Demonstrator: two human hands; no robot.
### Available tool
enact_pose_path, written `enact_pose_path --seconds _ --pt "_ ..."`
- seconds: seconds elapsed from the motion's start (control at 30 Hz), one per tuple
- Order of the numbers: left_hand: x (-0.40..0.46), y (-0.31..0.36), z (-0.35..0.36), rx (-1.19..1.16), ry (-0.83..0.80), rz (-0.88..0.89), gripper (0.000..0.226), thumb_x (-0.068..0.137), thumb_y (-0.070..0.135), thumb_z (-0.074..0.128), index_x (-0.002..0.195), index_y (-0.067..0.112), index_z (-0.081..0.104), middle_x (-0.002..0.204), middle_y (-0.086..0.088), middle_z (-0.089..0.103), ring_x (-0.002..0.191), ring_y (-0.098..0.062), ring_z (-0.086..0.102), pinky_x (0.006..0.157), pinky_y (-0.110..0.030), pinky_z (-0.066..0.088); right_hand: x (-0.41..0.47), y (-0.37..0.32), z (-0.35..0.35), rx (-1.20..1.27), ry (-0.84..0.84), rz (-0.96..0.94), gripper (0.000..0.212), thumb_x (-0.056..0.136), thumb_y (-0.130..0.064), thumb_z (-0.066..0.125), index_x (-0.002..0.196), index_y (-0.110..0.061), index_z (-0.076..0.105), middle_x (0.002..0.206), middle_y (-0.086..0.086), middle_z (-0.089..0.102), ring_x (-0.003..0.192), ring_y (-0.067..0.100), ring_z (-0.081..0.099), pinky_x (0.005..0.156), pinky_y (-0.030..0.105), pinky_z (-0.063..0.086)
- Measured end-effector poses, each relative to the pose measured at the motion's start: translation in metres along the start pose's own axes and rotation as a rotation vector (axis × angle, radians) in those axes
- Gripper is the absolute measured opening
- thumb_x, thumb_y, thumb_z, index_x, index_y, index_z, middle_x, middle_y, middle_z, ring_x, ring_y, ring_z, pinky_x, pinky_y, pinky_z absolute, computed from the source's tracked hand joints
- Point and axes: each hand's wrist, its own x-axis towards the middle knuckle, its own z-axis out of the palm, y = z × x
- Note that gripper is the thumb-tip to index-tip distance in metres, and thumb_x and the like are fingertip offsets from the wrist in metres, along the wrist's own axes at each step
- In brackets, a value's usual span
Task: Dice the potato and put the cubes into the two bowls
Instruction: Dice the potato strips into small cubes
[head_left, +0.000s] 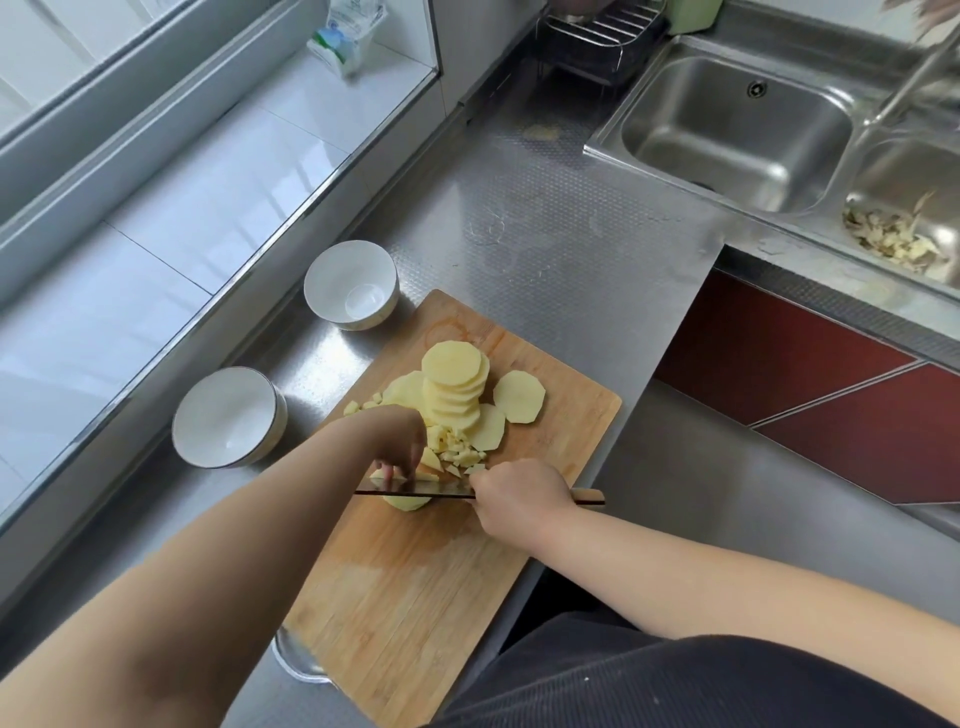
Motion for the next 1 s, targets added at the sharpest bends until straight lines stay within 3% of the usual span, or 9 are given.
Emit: enact_pose_path --seconds 0.1,0.2,0.3,0.43,0.63,0.7,0.83,0.9,1.0 --pt "0.002 -0.001 -0.001 0.044 0.064 0.004 0.012 0.081 0.013 0.074 0.079 0.019 0.063 0.083 -0.003 0.072 0.08 -0.02 0.071 0.078 -0.033 0.056 -0.001 0.005 0.002 -0.031 0.041 -0.023 0.014 0.096 -0.015 0.044 0.095 -0.012 0.058 0.086 0.008 0.066 0.073 0.03 0.061 0.045 0.025 0.018" --pt "0.002 -0.002 -0.002 0.026 0.104 0.031 0.005 0.081 0.013 0.073 0.082 0.015 0.068 0.071 0.007 0.066 0.07 -0.011 0.067 0.065 -0.025 0.052 -0.003 0.011 0.006 -0.061 0.062 -0.05 0.015 0.094 -0.014 0.043 0.097 -0.011 0.057 0.088 0.009 0.066 0.075 0.032 0.063 0.045 0.026 0.016" --pt "0.001 -0.004 -0.004 -0.06 0.106 0.054 0.009 0.087 0.013 0.066 0.079 0.018 0.066 0.069 0.01 0.067 0.059 0.0 0.065 0.057 -0.019 0.046 -0.005 0.017 0.006 -0.108 0.101 -0.093 0.006 0.08 -0.015 0.065 0.081 -0.011 0.061 0.07 0.007 0.064 0.056 0.03 0.062 0.042 0.021 0.012" --pt "0.004 -0.012 -0.008 -0.177 0.143 0.084 0.01 0.092 0.015 0.061 0.093 0.014 0.071 0.08 0.009 0.071 0.069 -0.002 0.067 0.073 -0.024 0.053 -0.005 0.035 0.015 -0.136 0.157 -0.106 0.027 0.048 -0.019 0.083 0.06 -0.017 0.059 0.046 -0.002 0.052 0.032 0.022 0.048 0.037 0.017 0.018" --pt "-0.004 -0.023 -0.018 -0.451 0.51 0.114 0.012 0.093 0.025 0.063 0.095 0.016 0.07 0.087 0.007 0.07 0.082 -0.011 0.065 0.071 -0.021 0.048 -0.005 0.064 0.015 -0.173 0.294 -0.086 0.023 0.052 -0.022 0.081 0.071 -0.018 0.068 0.051 -0.003 0.056 0.036 0.021 0.051 0.034 0.021 0.031" --pt "-0.007 -0.028 -0.018 -0.446 0.462 0.12 0.017 0.09 0.034 0.066 0.096 0.018 0.07 0.09 0.009 0.068 0.086 -0.011 0.064 0.072 -0.021 0.046 -0.005 0.07 0.014 -0.133 0.355 -0.077 0.023 0.054 -0.02 0.08 0.074 -0.017 0.07 0.052 -0.002 0.057 0.038 0.022 0.052 0.032 0.023 0.037" --pt "-0.011 -0.036 -0.016 -0.329 0.083 0.048 0.034 0.082 0.046 0.072 0.11 0.027 0.063 0.104 0.011 0.06 0.103 -0.012 0.057 0.09 -0.027 0.045 -0.003 0.079 0.013 -0.103 0.443 -0.095 0.023 0.059 -0.018 0.074 0.081 -0.012 0.073 0.055 0.001 0.06 0.041 0.023 0.056 0.034 0.025 0.041" --pt "-0.012 -0.041 -0.016 -0.367 0.04 0.04 0.037 0.084 0.044 0.071 0.116 0.029 0.061 0.111 0.007 0.057 0.104 -0.013 0.056 0.089 -0.028 0.046 -0.002 0.082 0.011 -0.124 0.459 -0.093 0.03 0.053 -0.017 0.079 0.083 -0.013 0.074 0.055 -0.001 0.06 0.041 0.022 0.056 0.035 0.024 0.04" --pt "-0.01 -0.044 -0.015 -0.435 0.087 0.077 0.032 0.088 0.034 0.068 0.118 0.025 0.062 0.113 0.003 0.059 0.1 -0.012 0.058 0.081 -0.023 0.049 -0.005 0.087 0.01 -0.114 0.501 -0.085 0.028 0.063 -0.02 0.059 0.085 -0.014 0.075 0.055 -0.002 0.061 0.041 0.02 0.056 0.036 0.022 0.038"
